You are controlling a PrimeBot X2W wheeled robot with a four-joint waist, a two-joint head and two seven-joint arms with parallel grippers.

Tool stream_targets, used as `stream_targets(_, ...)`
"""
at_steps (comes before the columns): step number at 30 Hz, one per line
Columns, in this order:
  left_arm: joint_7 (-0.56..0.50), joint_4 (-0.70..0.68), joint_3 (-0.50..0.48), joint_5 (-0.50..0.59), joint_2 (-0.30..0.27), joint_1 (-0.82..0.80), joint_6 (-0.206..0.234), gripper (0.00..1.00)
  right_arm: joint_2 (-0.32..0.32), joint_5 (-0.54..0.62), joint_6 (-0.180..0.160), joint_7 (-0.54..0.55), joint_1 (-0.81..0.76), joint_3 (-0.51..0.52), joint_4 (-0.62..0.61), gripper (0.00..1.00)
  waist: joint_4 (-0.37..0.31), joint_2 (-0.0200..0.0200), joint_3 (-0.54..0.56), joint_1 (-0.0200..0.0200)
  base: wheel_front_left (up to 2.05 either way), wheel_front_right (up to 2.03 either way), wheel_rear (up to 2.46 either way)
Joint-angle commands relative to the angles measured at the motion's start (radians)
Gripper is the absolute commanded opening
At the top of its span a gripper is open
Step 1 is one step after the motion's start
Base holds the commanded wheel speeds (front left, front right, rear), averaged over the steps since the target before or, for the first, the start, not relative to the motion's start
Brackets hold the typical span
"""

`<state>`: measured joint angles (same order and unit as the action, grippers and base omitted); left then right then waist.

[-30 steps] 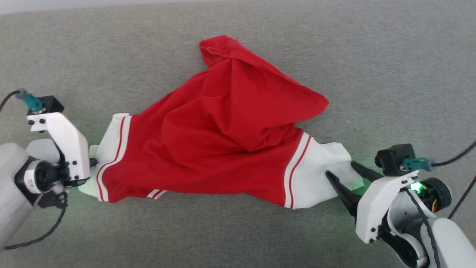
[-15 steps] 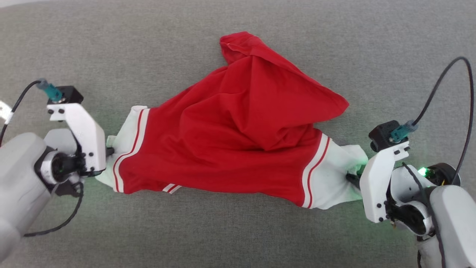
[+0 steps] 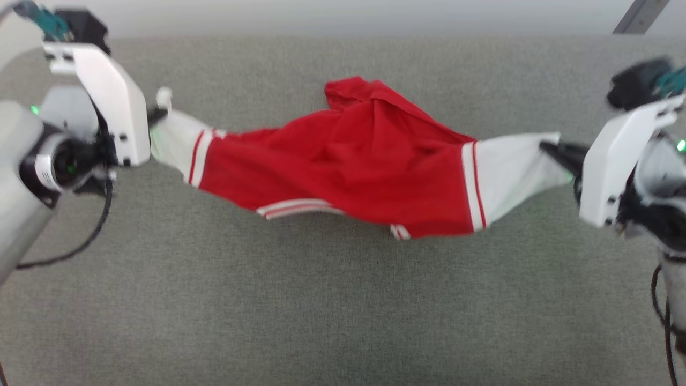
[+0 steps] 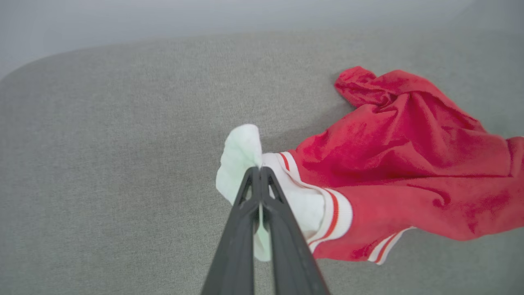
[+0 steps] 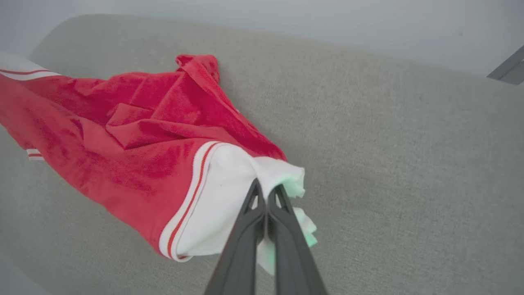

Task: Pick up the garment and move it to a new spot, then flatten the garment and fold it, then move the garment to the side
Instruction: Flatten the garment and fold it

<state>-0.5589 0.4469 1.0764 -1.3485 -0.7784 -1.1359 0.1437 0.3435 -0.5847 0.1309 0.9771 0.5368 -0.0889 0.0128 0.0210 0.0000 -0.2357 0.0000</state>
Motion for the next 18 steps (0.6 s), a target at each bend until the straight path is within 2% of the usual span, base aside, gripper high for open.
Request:
stream_targets(1, 0.008, -0.026, -0.016, 0.008, -0.005, -0.028, 0.012, 0.0, 0.003, -0.018, 0.0, 0.005, 0.033, 0.01, -0.005, 0.0, 0.0, 0.0, 0.032, 0.0, 0.0, 0.0, 0.0)
stream_targets(6, 0.017, -0.072, -0.044, 0.019, -0.01, -0.091, 0.033, 0.0, 0.015, -0.03, 0.0, -0.018, 0.136, 0.016, -0.01, 0.0, -0.003, 0.0, 0.09, 0.0, 0.0, 0.0, 0.0)
stream_targets(12, 0.033, -0.074, -0.071, 0.041, -0.006, -0.158, 0.057, 0.0, 0.031, -0.013, 0.0, -0.098, 0.248, 0.0, 0.028, 0.0, -0.014, 0.0, 0.141, 0.0, 0.0, 0.0, 0.0)
stream_targets(18, 0.071, -0.026, -0.089, 0.076, 0.018, -0.225, 0.044, 0.0, 0.019, 0.009, 0.0, -0.205, 0.388, -0.02, 0.127, 0.0, -0.03, 0.0, 0.175, 0.0, 0.0, 0.0, 0.0)
